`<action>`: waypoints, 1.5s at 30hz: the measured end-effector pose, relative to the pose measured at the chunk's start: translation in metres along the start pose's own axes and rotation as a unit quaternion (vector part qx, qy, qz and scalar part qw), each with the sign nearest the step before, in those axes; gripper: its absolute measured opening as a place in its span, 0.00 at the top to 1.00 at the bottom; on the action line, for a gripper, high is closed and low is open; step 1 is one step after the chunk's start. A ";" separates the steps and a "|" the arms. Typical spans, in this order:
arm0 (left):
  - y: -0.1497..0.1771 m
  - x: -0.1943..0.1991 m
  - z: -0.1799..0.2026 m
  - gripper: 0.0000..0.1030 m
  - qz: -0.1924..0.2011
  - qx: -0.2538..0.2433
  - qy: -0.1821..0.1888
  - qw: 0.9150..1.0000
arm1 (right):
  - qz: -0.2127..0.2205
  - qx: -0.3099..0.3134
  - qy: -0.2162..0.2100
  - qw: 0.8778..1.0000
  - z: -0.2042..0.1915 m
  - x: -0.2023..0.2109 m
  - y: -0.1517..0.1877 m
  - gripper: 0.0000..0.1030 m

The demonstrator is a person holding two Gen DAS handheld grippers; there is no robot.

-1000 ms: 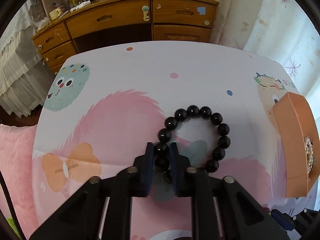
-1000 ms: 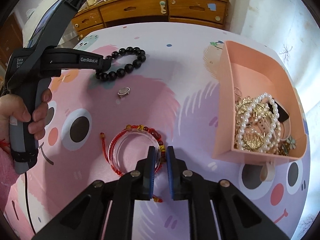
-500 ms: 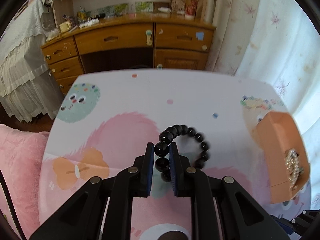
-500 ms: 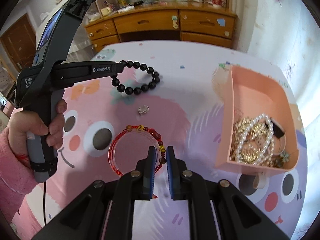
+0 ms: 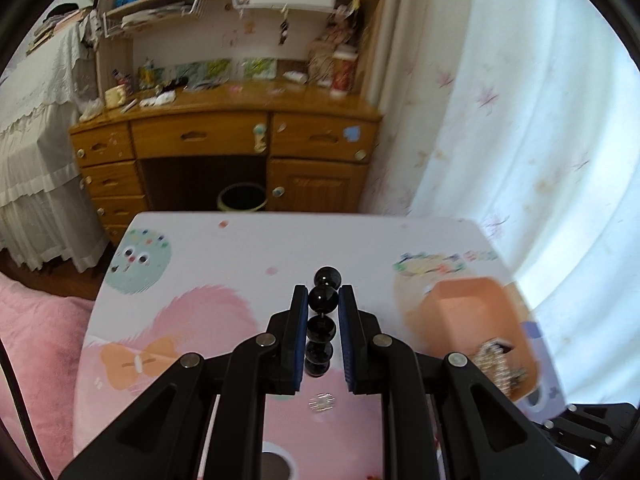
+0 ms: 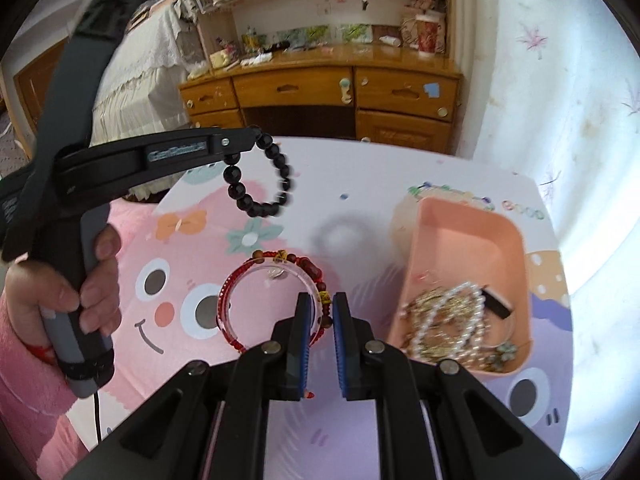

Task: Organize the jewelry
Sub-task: 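Carry both bracelets over the pink box and open both grippers to drop them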

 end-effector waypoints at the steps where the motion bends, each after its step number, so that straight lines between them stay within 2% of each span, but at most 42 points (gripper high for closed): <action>1: -0.004 0.003 0.009 0.88 0.004 -0.004 0.007 1.000 | 0.003 -0.002 0.002 1.000 0.004 0.002 -0.001 0.90; 9: -0.024 0.010 0.080 0.88 0.032 -0.023 0.064 0.997 | 0.028 -0.027 0.034 0.999 0.060 0.012 -0.016 0.90; 13: -0.028 0.004 0.111 0.88 0.034 -0.030 0.089 0.995 | 0.039 -0.039 0.056 0.997 0.092 0.013 -0.022 0.90; 21: -0.020 -0.023 0.159 0.88 0.008 -0.037 0.121 0.992 | 0.042 -0.084 0.079 0.992 0.147 0.002 -0.027 0.90; 28: -0.007 -0.046 0.173 0.86 -0.023 -0.030 0.133 0.990 | 0.047 -0.123 0.064 0.989 0.172 -0.009 -0.037 0.90; 30: -0.005 -0.050 0.174 0.69 -0.032 -0.023 0.137 0.990 | 0.045 -0.128 0.051 0.989 0.171 -0.011 -0.037 0.90; 33: -0.004 -0.052 0.174 0.55 -0.035 -0.012 0.145 0.989 | 0.031 -0.136 0.039 0.989 0.169 -0.016 -0.033 0.90; 37: -0.002 -0.051 0.169 0.50 -0.045 -0.016 0.135 0.990 | 0.015 -0.141 0.027 0.990 0.165 -0.020 -0.028 0.89; 41: 0.009 -0.048 0.149 0.35 -0.062 -0.017 0.104 0.993 | 0.002 -0.147 0.012 0.989 0.158 -0.022 -0.021 0.86; 43: 0.019 -0.046 0.132 0.34 -0.071 -0.010 0.083 0.994 | -0.007 -0.152 -0.001 0.988 0.152 -0.024 -0.016 0.75; 45: 0.034 -0.045 0.112 0.34 -0.089 -0.001 0.060 0.994 | -0.014 -0.152 -0.011 0.988 0.145 -0.025 -0.011 0.69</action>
Point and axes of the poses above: each gripper's, at about its wrist camera, not at the fingertips, and x roughly against the way its jaws point, z to its right, y to its underside, the point moved 10 cm from there along -x, roughly the way its jaws point, and after that the axes turned 14 degrees about y, right-handed, at the moved point
